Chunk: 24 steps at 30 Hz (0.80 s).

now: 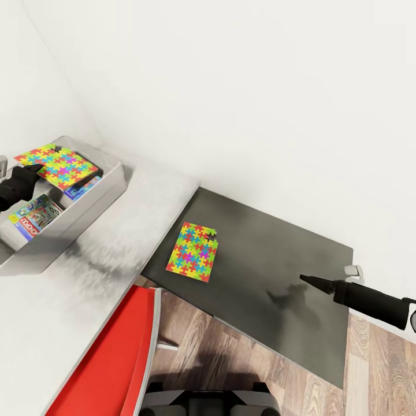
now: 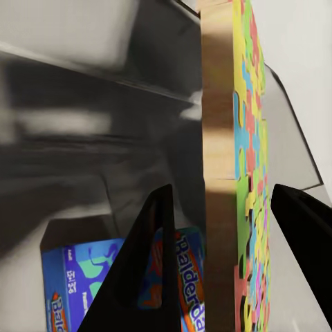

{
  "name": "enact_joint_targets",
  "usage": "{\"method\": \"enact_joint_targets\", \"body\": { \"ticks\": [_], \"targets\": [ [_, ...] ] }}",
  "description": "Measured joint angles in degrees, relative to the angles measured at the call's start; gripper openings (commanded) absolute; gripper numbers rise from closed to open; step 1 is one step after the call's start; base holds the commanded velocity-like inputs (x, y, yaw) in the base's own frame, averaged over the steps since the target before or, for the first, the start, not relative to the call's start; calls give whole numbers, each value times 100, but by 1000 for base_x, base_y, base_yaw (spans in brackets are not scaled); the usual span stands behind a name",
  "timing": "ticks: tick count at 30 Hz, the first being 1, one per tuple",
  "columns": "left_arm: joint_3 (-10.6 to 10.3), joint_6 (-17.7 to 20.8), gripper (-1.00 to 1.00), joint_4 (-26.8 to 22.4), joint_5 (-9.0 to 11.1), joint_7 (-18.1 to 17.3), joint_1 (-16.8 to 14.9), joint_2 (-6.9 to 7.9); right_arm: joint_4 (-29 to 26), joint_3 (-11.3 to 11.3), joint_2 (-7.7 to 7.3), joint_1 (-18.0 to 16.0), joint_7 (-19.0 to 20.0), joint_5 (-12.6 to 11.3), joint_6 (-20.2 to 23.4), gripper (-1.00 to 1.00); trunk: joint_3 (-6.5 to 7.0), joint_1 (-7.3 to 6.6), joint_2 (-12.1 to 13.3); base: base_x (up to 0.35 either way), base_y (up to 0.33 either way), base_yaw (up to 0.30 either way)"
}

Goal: Put all the toys in the child's room - the three board games (two on the bed and one on the table), the two jigsaw puzzles on the table, and the tennis ball on the table - inside the toy box on the table in the child's room.

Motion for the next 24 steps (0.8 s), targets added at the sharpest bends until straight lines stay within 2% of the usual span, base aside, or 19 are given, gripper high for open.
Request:
{"method": "enact_joint_targets", "body": {
  "ticks": [24],
  "targets": [
    [-1, 0, -100, 5, -22, 2, 6, 8, 0, 31, 0, -2, 0, 0, 0, 100, 0, 0, 0, 0, 0, 0]
  ]
}}
